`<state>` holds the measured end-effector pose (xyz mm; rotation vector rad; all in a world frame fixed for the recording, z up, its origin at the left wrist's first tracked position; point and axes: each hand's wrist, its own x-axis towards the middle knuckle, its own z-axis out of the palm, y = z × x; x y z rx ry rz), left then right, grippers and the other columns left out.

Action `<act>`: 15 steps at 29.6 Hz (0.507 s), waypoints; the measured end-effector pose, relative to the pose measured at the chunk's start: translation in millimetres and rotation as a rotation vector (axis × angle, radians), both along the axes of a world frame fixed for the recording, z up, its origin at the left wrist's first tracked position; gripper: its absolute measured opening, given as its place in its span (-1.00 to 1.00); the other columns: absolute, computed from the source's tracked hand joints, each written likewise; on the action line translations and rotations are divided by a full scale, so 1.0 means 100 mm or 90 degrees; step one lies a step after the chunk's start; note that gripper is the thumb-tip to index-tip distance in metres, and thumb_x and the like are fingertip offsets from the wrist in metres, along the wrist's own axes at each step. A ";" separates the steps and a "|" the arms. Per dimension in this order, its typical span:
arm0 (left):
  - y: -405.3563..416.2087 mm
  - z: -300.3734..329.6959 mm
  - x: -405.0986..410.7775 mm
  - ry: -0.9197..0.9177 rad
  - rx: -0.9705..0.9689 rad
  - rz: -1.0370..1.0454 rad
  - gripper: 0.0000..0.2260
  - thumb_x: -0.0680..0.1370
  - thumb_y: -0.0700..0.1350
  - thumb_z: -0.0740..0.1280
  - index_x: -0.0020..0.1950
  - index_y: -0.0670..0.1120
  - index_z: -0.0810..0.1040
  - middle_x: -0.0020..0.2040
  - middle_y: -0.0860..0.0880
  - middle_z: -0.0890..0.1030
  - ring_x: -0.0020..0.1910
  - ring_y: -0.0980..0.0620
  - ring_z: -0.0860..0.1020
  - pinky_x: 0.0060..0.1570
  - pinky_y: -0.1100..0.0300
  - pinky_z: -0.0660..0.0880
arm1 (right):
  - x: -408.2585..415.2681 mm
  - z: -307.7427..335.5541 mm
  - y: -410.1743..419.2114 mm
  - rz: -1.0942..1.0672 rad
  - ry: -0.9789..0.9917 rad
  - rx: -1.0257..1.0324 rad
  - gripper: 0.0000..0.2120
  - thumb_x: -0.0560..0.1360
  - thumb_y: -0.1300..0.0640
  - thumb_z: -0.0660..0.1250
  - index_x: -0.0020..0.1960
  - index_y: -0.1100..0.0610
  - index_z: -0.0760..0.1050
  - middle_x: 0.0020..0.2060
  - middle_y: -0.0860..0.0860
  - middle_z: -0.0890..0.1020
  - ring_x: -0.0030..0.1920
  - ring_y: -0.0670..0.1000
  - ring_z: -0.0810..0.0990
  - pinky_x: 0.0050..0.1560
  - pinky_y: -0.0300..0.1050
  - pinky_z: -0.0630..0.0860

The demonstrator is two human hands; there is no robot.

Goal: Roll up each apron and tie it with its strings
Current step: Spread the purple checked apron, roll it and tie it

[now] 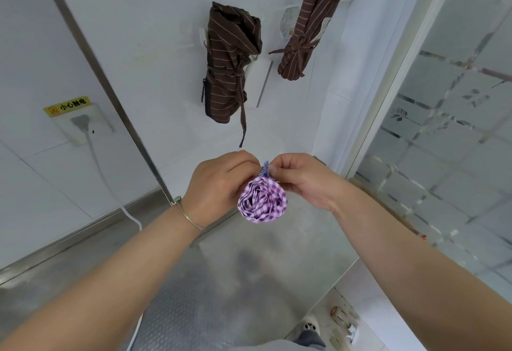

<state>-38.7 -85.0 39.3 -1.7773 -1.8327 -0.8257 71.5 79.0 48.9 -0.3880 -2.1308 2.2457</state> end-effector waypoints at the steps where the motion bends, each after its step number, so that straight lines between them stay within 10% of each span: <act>1: 0.00 -0.02 -0.02 -0.003 -0.009 -0.003 -0.91 0.48 -0.13 0.33 -0.06 -0.10 0.59 -0.08 0.00 0.61 -0.16 0.03 0.52 -0.43 0.10 0.49 | -0.01 0.00 0.00 -0.008 -0.003 0.013 -0.85 0.57 0.27 0.26 -0.17 0.21 0.51 -0.32 -0.03 0.64 -0.26 -0.10 0.60 -0.18 -0.26 0.55; 6: -0.02 -0.15 -0.13 -0.025 -0.009 -0.016 -0.85 0.46 -0.17 0.33 0.02 -0.08 0.52 0.00 0.09 0.50 -0.22 0.03 0.52 -0.43 0.11 0.52 | -0.04 0.04 -0.07 0.044 -0.101 -0.069 -0.73 0.62 0.25 0.13 0.11 0.46 0.47 -0.03 0.22 0.53 -0.01 0.11 0.48 0.01 -0.11 0.60; 11: -0.02 -0.19 -0.12 -0.039 -0.013 -0.037 -0.82 0.42 -0.22 0.41 0.01 -0.12 0.58 0.00 0.06 0.53 -0.19 0.06 0.53 -0.38 0.15 0.53 | -0.04 0.13 -0.16 0.008 -0.096 0.150 -0.63 0.59 0.25 0.20 -0.41 0.17 0.43 -0.49 -0.06 0.47 -0.42 -0.15 0.45 -0.33 -0.30 0.45; 15: -0.01 -0.24 -0.13 -0.086 0.005 -0.024 -0.89 0.54 -0.09 0.31 -0.01 -0.06 0.58 -0.02 0.08 0.57 -0.20 0.06 0.57 -0.37 0.13 0.53 | -0.08 0.07 -0.13 -0.103 -0.043 0.277 -0.56 0.49 0.13 0.41 -0.44 0.14 0.24 -0.52 -0.04 0.24 -0.50 -0.12 0.22 -0.45 -0.25 0.15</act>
